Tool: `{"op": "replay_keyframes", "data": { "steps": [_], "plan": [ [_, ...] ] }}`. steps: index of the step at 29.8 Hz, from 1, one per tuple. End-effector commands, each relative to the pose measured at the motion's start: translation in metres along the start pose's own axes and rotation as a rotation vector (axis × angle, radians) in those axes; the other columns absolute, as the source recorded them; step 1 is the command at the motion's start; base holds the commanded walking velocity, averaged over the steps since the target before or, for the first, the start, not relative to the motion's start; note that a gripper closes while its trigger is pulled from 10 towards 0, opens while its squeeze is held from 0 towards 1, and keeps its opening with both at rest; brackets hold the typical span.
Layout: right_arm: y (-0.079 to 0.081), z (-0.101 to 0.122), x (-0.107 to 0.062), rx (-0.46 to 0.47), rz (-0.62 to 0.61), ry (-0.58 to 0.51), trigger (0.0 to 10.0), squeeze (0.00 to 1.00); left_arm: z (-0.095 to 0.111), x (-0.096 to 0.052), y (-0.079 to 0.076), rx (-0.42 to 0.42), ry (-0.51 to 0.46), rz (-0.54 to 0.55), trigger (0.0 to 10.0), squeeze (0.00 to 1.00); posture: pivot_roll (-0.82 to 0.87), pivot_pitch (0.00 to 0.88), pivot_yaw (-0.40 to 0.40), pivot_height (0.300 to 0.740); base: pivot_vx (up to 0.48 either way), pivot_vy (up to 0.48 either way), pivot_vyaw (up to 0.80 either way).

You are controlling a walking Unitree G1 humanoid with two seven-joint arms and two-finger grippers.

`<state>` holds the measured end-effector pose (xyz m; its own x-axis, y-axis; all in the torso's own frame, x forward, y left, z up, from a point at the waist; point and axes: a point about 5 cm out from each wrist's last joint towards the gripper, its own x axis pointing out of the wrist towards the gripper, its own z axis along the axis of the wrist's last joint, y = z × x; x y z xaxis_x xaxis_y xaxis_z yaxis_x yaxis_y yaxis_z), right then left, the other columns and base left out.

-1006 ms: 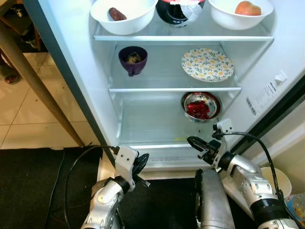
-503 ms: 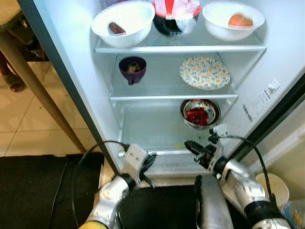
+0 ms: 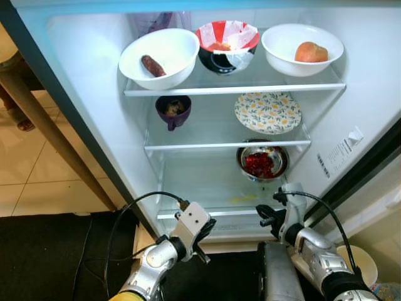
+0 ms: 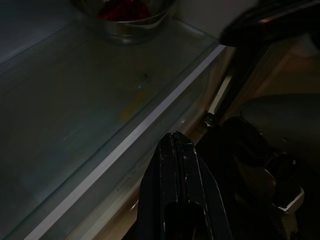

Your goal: Restocking fridge

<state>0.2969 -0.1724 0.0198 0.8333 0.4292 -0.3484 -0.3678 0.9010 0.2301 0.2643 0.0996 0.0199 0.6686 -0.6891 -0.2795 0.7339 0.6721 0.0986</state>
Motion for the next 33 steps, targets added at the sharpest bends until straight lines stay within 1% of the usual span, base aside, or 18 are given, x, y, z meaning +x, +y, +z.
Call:
{"op": "replay_keyframes", "data": {
  "steps": [1, 6, 8, 9, 12, 13, 15, 18, 19, 24, 28, 33],
  "plan": [
    [-0.004, -0.011, -0.006, 0.043, -0.022, 0.014, 10.0, 0.00, -0.010, -0.001, -0.006, -0.017, 0.044, -0.015, 10.0, 0.00, -0.02, 0.144, -0.003, 0.582, 0.000, 0.000, 0.00],
    [-0.006, -0.021, -0.010, 0.060, -0.038, 0.043, 10.0, 0.00, -0.018, -0.005, -0.004, -0.041, 0.072, 0.007, 10.0, 0.00, -0.02, 0.137, -0.002, 0.597, 0.000, 0.000, 0.00],
    [-0.010, -0.032, -0.015, 0.064, -0.072, 0.083, 10.0, 0.00, -0.026, -0.009, -0.003, -0.087, 0.090, 0.031, 10.0, 0.00, -0.02, 0.137, -0.002, 0.612, 0.000, 0.000, 0.00],
    [-0.010, -0.034, -0.016, 0.063, -0.078, 0.092, 10.0, 0.00, -0.027, -0.009, -0.003, -0.095, 0.090, 0.032, 10.0, 0.00, -0.02, 0.137, -0.002, 0.617, 0.000, 0.000, 0.00],
    [-0.010, -0.035, -0.016, 0.062, -0.081, 0.097, 10.0, 0.00, -0.027, -0.009, -0.003, -0.097, 0.089, 0.032, 10.0, 0.00, -0.02, 0.137, -0.002, 0.622, 0.000, 0.000, 0.00],
    [-0.012, -0.042, -0.018, 0.048, -0.112, 0.136, 10.0, 0.00, -0.028, -0.009, -0.003, -0.094, 0.090, 0.027, 10.0, 0.00, -0.02, 0.132, -0.005, 0.622, 0.000, 0.000, 0.00],
    [-0.014, -0.046, -0.020, 0.038, -0.138, 0.160, 10.0, 0.00, -0.028, -0.009, -0.004, -0.093, 0.090, 0.022, 10.0, 0.00, -0.02, 0.132, -0.005, 0.622, 0.000, 0.000, 0.00],
    [-0.014, -0.047, -0.021, 0.063, -0.135, 0.142, 10.0, 0.00, -0.029, -0.009, -0.005, -0.096, 0.093, 0.016, 10.0, 0.00, -0.02, 0.127, -0.003, 0.622, 0.000, 0.000, 0.00],
    [-0.014, -0.045, -0.021, 0.076, -0.123, 0.122, 10.0, 0.00, -0.030, -0.009, -0.006, -0.097, 0.096, 0.013, 10.0, 0.00, -0.02, 0.127, -0.003, 0.622, 0.000, 0.000, 0.00],
    [-0.014, -0.044, -0.021, 0.065, -0.116, 0.118, 10.0, 0.00, -0.034, -0.010, -0.008, -0.104, 0.114, 0.006, 10.0, 0.00, -0.03, 0.126, -0.002, 0.637, 0.000, 0.000, 0.00],
    [-0.014, -0.043, -0.020, 0.072, -0.119, 0.109, 10.0, 0.00, -0.039, -0.013, -0.011, -0.122, 0.128, -0.002, 10.0, 0.00, -0.03, 0.130, 0.000, 0.657, 0.000, 0.000, 0.00],
    [-0.016, -0.045, -0.021, 0.055, -0.152, 0.134, 10.0, 0.00, -0.044, -0.015, -0.013, -0.125, 0.148, -0.001, 10.0, 0.00, -0.03, 0.133, -0.001, 0.662, 0.000, 0.000, 0.00]
  ]
}}
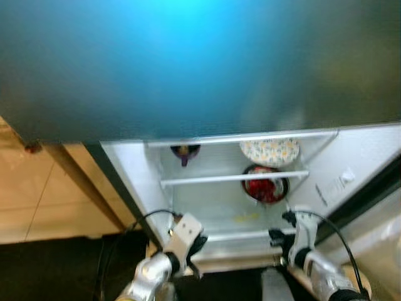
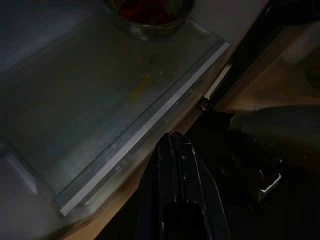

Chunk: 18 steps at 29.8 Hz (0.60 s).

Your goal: Restocking fridge

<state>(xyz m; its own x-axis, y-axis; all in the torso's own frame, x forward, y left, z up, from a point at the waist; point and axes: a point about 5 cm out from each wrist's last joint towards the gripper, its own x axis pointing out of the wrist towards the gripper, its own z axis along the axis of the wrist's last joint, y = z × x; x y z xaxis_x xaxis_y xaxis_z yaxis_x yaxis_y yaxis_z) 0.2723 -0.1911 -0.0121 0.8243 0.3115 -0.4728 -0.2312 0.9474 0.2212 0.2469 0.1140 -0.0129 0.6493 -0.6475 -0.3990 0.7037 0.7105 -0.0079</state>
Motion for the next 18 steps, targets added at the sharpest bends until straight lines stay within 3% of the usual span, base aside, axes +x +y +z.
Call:
{"op": "replay_keyframes", "data": {
  "steps": [1, 18],
  "plan": [
    [-0.002, -0.007, -0.003, 0.009, -0.014, 0.016, 10.0, 0.00, -0.010, -0.003, -0.006, -0.010, 0.030, -0.008, 10.0, 0.00, -0.02, 0.133, 0.000, 0.662, 0.000, 0.000, 0.00],
    [-0.007, -0.015, -0.008, 0.044, -0.025, 0.024, 10.0, 0.00, -0.044, -0.024, -0.002, -0.118, 0.140, 0.076, 10.0, 0.00, -0.02, 0.134, 0.000, 0.716, 0.000, 0.000, 0.00]
  ]
}}
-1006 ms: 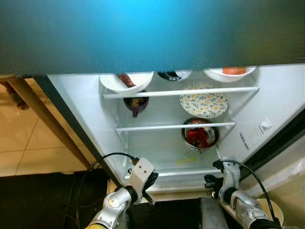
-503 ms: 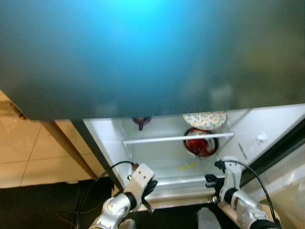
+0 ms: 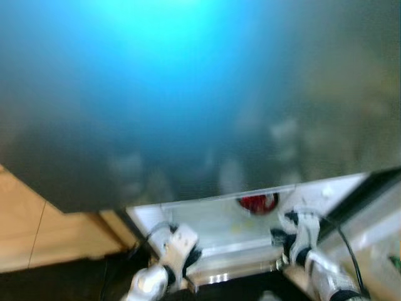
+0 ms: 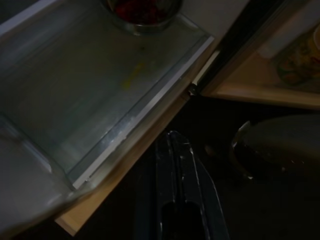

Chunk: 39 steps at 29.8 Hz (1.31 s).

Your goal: Restocking fridge

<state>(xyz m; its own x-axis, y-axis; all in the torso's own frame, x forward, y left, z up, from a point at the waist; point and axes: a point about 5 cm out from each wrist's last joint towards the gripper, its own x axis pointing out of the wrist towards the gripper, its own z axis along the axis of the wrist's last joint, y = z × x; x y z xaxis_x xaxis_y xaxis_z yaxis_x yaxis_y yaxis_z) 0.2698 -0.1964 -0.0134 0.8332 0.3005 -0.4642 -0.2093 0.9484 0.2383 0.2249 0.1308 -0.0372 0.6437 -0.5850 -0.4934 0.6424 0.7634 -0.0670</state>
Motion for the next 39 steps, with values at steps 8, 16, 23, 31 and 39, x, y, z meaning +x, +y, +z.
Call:
{"op": "replay_keyframes", "data": {
  "steps": [8, 16, 23, 31, 39],
  "plan": [
    [-0.010, -0.033, -0.016, 0.021, -0.070, 0.118, 10.0, 0.00, -0.038, -0.023, 0.008, -0.149, 0.118, 0.113, 10.0, 0.00, -0.03, 0.132, 0.001, 0.740, 0.000, 0.000, 0.00],
    [-0.013, -0.062, -0.031, 0.017, -0.104, 0.230, 10.0, 0.00, -0.059, -0.037, 0.012, -0.266, 0.188, 0.209, 10.0, 0.00, -0.03, 0.130, 0.001, 0.740, 0.000, 0.000, 0.00],
    [-0.021, -0.087, -0.050, 0.046, -0.173, 0.327, 10.0, 0.00, -0.085, -0.053, 0.004, -0.326, 0.304, 0.259, 10.0, 0.00, -0.04, 0.119, -0.002, 0.740, 0.000, 0.000, 0.00],
    [-0.028, -0.115, -0.074, 0.107, -0.264, 0.427, 10.0, 0.00, -0.117, -0.076, -0.010, -0.455, 0.438, 0.336, 10.0, 0.00, -0.04, 0.099, -0.008, 0.740, 0.000, 0.000, 0.00],
    [-0.030, -0.144, -0.099, 0.133, -0.376, 0.554, 10.0, 0.00, -0.132, -0.089, -0.018, -0.508, 0.507, 0.375, 10.0, 0.00, -0.04, 0.086, -0.010, 0.740, 0.000, 0.000, 0.00]
  ]
}}
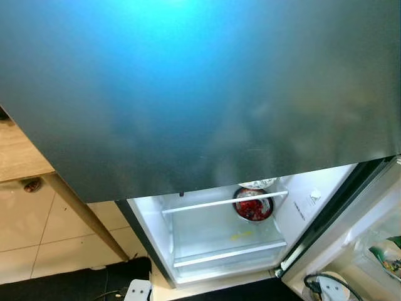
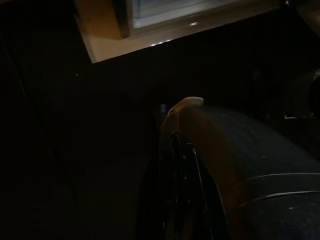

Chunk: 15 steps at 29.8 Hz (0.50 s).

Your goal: Restocking fridge

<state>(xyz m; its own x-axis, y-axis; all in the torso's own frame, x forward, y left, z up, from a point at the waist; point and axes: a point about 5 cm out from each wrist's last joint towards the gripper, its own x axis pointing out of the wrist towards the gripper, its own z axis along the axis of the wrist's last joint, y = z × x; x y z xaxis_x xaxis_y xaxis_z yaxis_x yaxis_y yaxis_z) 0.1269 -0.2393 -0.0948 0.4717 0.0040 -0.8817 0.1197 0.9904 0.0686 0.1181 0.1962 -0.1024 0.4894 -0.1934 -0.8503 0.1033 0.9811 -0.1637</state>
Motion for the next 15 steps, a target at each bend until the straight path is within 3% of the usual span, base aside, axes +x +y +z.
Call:
{"op": "replay_keyframes", "data": {
  "steps": [1, 7, 15],
  "plan": [
    [-0.001, -0.012, -0.002, 0.013, -0.014, 0.041, 10.0, 0.00, -0.018, -0.007, 0.008, -0.020, 0.068, 0.034, 10.0, 0.00, -0.04, 0.086, -0.010, 0.740, 0.000, 0.000, -0.68],
    [-0.002, -0.018, -0.003, 0.026, -0.022, 0.065, 10.0, 0.00, -0.012, -0.004, 0.008, -0.017, 0.062, 0.041, 10.0, 0.00, -0.05, 0.078, -0.008, 0.740, 0.000, 0.000, -0.73],
    [0.001, -0.010, 0.000, -0.015, -0.013, 0.066, 10.0, 0.00, 0.002, -0.001, 0.009, 0.005, 0.027, 0.047, 10.0, 0.00, -0.05, 0.060, -0.009, 0.740, 0.000, 0.000, -0.76]
  ]
}}
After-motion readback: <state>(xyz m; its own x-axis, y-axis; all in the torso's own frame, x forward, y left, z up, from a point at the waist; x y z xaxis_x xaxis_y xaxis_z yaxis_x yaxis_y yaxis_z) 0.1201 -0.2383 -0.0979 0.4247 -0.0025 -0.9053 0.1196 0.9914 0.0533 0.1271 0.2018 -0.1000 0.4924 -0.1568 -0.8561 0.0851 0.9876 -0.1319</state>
